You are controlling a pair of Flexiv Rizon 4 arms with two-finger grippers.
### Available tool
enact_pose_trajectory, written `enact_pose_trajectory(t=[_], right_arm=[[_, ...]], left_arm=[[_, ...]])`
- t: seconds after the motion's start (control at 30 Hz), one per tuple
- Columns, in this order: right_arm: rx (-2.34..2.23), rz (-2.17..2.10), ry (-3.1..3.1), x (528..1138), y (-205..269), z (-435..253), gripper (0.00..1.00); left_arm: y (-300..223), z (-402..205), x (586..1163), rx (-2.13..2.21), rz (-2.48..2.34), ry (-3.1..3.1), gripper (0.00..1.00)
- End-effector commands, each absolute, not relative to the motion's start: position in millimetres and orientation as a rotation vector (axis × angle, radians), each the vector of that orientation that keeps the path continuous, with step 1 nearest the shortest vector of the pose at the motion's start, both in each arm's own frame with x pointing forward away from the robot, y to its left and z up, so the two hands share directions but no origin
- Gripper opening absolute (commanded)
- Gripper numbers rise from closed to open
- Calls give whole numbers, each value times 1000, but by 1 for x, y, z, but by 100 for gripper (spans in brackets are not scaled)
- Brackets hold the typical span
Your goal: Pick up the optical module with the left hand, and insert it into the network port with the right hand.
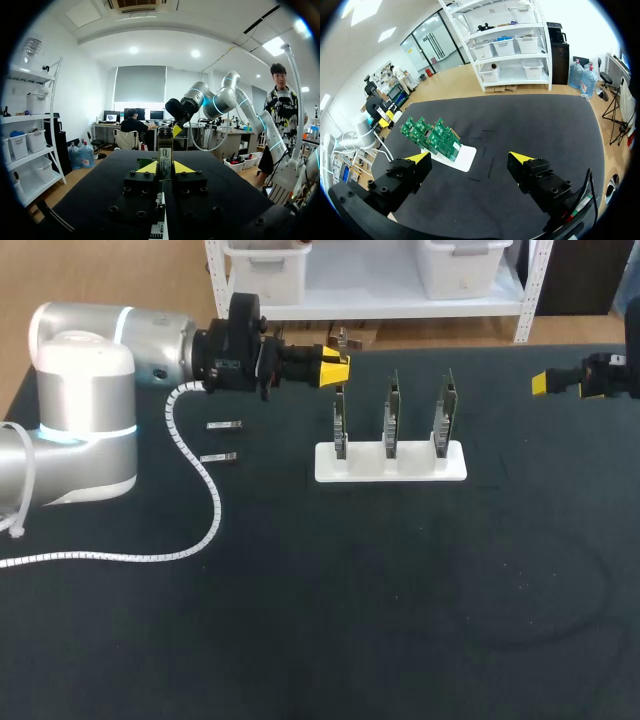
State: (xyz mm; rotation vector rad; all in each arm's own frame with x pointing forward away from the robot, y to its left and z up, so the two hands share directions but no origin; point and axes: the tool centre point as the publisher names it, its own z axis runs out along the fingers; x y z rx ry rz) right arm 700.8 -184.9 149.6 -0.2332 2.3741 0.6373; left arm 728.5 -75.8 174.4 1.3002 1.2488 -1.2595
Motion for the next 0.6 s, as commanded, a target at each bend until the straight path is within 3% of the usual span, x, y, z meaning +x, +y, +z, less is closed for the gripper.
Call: enact_pose_trajectory(t=[0.03,0.6], right_arm=[[-230,633,2375,700,-184,150,100],[-259,697,2331,698,-180,159,100]], left_arm=[[-77,175,732,1309,-1264,1250,0],[-77,175,732,1309,-1264,1250,0]])
